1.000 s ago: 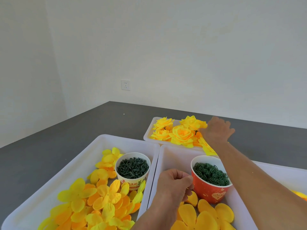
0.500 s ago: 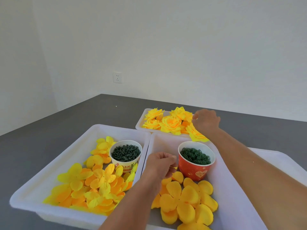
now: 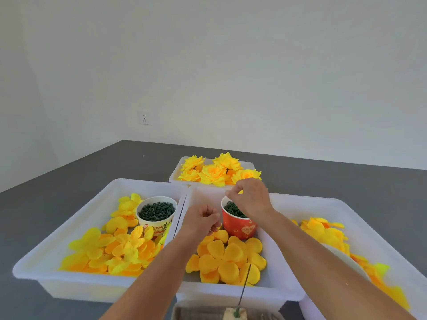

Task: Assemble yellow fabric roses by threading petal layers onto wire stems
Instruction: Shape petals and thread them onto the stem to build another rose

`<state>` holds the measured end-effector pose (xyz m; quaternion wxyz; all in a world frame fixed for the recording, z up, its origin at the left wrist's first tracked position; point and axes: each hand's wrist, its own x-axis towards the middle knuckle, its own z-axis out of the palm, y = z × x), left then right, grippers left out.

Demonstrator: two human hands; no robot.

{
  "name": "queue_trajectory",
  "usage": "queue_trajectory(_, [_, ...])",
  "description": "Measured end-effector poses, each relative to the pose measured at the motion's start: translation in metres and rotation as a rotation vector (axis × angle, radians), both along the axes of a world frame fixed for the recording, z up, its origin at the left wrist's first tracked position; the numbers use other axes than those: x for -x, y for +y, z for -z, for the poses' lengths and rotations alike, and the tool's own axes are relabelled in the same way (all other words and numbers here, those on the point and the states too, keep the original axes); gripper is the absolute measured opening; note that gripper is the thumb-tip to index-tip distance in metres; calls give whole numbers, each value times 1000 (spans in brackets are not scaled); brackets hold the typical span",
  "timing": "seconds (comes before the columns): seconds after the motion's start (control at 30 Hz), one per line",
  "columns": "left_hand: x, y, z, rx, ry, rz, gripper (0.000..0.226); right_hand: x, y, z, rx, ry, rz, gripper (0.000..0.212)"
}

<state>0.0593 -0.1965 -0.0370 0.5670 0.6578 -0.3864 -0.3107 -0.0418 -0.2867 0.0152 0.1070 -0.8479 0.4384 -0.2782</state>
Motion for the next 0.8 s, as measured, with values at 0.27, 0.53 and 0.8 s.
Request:
queue_trajectory(0.27, [5, 6, -8, 14, -18, -31, 19, 30, 32, 3, -65, -35, 27, 32])
queue_trajectory(0.53, [24, 25, -32, 102, -47, -2, 24, 47, 60, -1, -130, -192, -4, 29])
queue_trajectory(0.8, [58, 80, -86, 255, -130, 91, 20, 78, 108, -38, -204, -389, -202, 30])
